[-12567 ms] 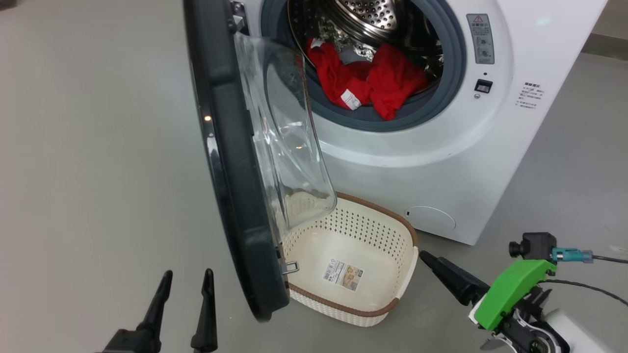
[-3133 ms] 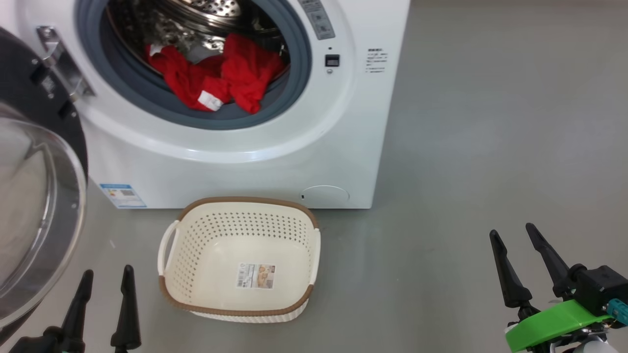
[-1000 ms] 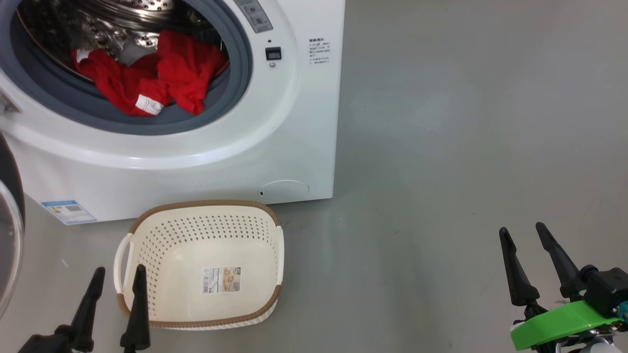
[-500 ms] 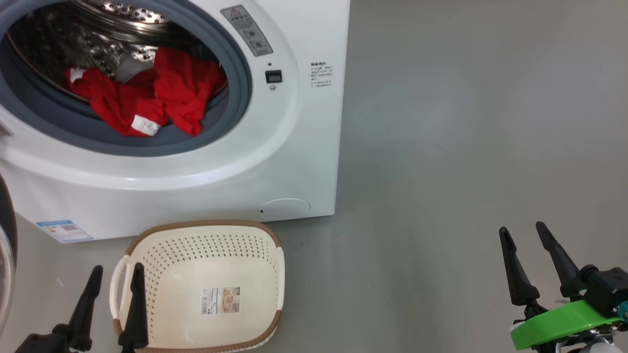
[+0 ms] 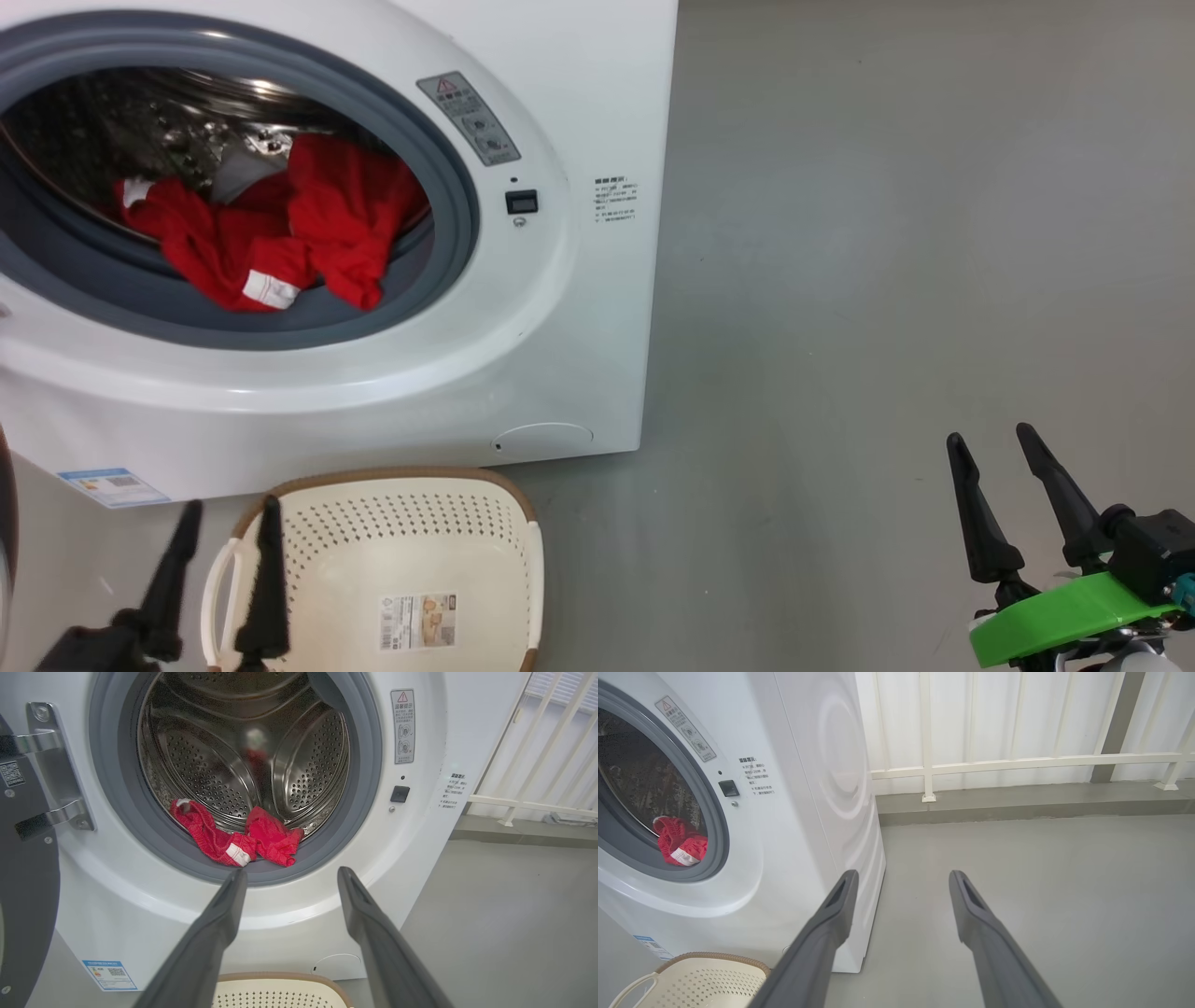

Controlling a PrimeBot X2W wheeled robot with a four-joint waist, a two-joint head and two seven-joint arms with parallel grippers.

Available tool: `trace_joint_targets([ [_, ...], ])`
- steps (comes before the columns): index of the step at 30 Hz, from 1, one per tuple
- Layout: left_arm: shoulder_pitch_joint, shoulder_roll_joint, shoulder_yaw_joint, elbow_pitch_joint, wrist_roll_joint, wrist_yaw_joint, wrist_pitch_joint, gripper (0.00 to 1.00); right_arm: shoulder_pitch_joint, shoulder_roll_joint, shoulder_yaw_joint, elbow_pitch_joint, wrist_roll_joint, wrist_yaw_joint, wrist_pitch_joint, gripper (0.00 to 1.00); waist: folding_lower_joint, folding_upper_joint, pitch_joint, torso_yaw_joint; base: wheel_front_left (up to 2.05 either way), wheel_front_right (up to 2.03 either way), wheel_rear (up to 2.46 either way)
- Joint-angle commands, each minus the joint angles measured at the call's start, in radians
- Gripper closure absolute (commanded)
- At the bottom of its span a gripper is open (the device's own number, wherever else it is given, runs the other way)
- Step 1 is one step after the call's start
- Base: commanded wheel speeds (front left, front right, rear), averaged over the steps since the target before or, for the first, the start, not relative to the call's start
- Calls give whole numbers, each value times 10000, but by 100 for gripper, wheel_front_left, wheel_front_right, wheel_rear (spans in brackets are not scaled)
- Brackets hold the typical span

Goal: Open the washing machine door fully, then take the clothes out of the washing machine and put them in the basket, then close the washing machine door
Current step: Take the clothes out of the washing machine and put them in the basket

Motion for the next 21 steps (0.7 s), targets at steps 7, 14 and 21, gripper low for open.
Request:
trace_joint_targets([
  [7, -274, 235, 153, -54, 110, 13, -51, 0, -200, -130, 252, -201, -29, 63, -65, 0, 0, 0, 14, 9, 12, -12, 0],
  [14, -377, 221, 181, -61, 115, 13, -51, 0, -239, -121, 268, -219, -39, 63, -65, 0, 0, 0, 91, -6, 0, 0, 0],
  [21, -968, 306, 37, 387, 264, 13, -51, 0, -373, -87, 308, -242, -32, 63, -65, 0, 0, 0, 381, -84, 0, 0, 0],
])
